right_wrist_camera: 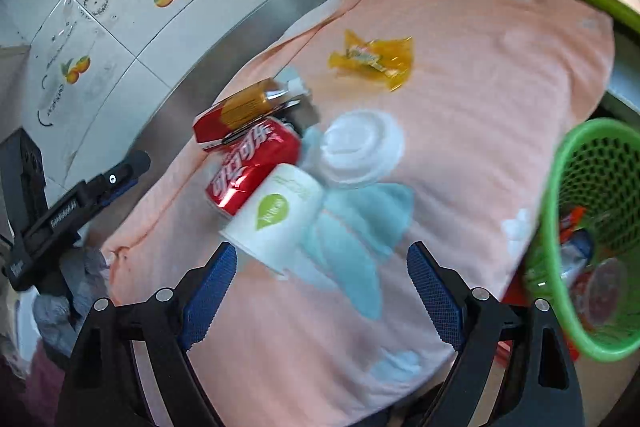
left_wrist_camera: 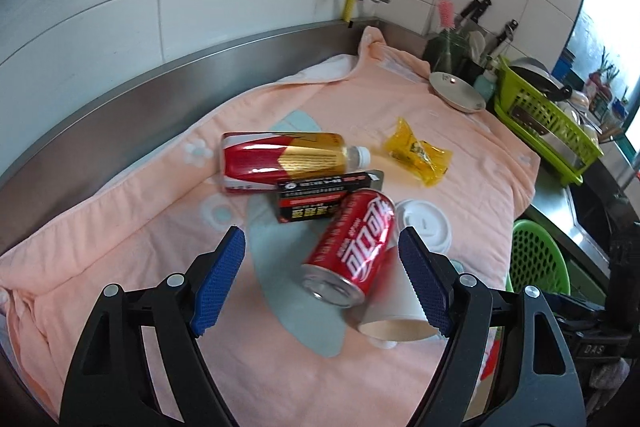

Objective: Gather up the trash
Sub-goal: 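Move both grippers back over the trash on the towel, then grasp the white paper cup with the right gripper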

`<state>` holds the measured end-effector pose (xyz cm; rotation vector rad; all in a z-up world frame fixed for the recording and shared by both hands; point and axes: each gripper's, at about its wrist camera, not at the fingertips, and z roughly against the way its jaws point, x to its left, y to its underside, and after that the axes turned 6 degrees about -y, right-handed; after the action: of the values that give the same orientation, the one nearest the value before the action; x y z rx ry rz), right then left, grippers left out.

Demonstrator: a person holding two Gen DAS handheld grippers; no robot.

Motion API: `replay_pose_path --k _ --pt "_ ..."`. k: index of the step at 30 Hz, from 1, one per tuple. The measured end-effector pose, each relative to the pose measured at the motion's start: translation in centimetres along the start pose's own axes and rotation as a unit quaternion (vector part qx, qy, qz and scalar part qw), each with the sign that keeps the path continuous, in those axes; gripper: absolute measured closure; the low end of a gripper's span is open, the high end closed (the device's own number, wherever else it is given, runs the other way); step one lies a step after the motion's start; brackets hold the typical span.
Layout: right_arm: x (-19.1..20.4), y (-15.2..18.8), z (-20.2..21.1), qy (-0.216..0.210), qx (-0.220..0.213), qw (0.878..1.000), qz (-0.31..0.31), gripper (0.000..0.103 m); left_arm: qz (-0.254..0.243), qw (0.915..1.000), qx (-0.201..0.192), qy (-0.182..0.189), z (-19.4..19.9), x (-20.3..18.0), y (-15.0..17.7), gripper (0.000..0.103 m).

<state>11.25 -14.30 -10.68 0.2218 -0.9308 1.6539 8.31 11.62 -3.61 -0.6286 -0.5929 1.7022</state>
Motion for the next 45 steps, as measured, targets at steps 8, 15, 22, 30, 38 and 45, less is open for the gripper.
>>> replay_pose_path --k 8,15,22,30,38,45 --pt "0.8 -1.7 -4.7 -0.045 0.033 0.997 -0.053 0.025 0.008 0.9999 -0.006 -0.005 0.1 1.8 -0.1 0.025" --pt "0.2 -2.5 -8.0 -0.064 0.062 0.991 -0.102 0.029 0.011 0.9999 -0.005 -0.006 -0.2 2.5 -0.3 0.025" --pt "-0.4 -2.5 -10.4 -0.079 0.083 0.985 -0.132 0.03 0.01 0.9999 0.0 -0.006 -0.7 2.5 -0.4 0.025" --pt "-0.9 -1.4 -10.7 -0.097 0.086 0.981 -0.142 0.039 -0.007 1.0 0.007 0.002 -1.4 1.5 -0.6 0.025" --pt "-1.4 -0.3 -6.8 -0.078 0.067 0.989 -0.107 0.041 -0.048 0.9984 0.024 0.016 -2.8 -0.8 -0.2 0.026" --pt "-2.7 1.0 -3.7 -0.082 0.05 0.989 -0.109 0.041 -0.107 0.9927 0.05 0.024 -5.3 -4.0 0.4 0.026"
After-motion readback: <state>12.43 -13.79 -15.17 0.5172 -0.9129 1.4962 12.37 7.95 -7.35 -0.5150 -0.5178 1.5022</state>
